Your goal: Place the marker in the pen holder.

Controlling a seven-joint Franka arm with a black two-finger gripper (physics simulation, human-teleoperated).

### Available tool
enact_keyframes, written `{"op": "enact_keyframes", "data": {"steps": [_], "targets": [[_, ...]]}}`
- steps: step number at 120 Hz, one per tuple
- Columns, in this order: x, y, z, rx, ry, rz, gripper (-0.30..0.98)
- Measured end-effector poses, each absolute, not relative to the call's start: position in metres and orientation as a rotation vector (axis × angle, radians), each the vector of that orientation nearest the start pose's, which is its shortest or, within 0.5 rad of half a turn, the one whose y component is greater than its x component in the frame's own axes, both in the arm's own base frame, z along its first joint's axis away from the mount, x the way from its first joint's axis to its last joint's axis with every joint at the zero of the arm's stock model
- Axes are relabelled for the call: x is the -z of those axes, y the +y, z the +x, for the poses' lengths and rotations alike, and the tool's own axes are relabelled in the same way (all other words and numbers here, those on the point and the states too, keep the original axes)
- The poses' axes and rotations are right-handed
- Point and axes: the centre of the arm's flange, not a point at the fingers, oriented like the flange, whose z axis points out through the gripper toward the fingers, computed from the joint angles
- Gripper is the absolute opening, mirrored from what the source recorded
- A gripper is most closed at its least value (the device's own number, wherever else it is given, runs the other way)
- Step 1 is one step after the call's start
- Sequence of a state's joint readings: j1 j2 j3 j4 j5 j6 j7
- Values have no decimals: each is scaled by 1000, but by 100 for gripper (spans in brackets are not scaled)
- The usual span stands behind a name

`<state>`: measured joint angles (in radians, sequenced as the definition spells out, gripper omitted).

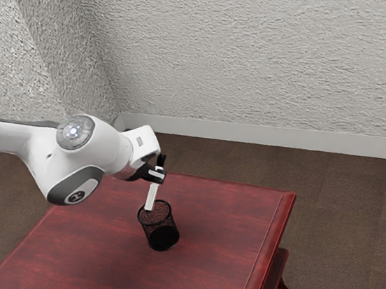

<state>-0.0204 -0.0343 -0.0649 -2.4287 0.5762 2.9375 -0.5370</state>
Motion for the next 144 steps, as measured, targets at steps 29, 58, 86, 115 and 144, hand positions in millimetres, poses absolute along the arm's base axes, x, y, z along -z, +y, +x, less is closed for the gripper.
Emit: {"op": "enact_keyframes", "data": {"steps": [29, 58, 86, 115, 144], "targets": [[-376, -79, 511, 878, 100, -2921, 49], [-458, -51, 543, 971, -138, -2866, 62], [-610, -44, 596, 738, -503, -2916, 67], [-636, -37, 584, 344, -478, -2950, 68], [-625, -19, 573, 151, -428, -2949, 68]]}}
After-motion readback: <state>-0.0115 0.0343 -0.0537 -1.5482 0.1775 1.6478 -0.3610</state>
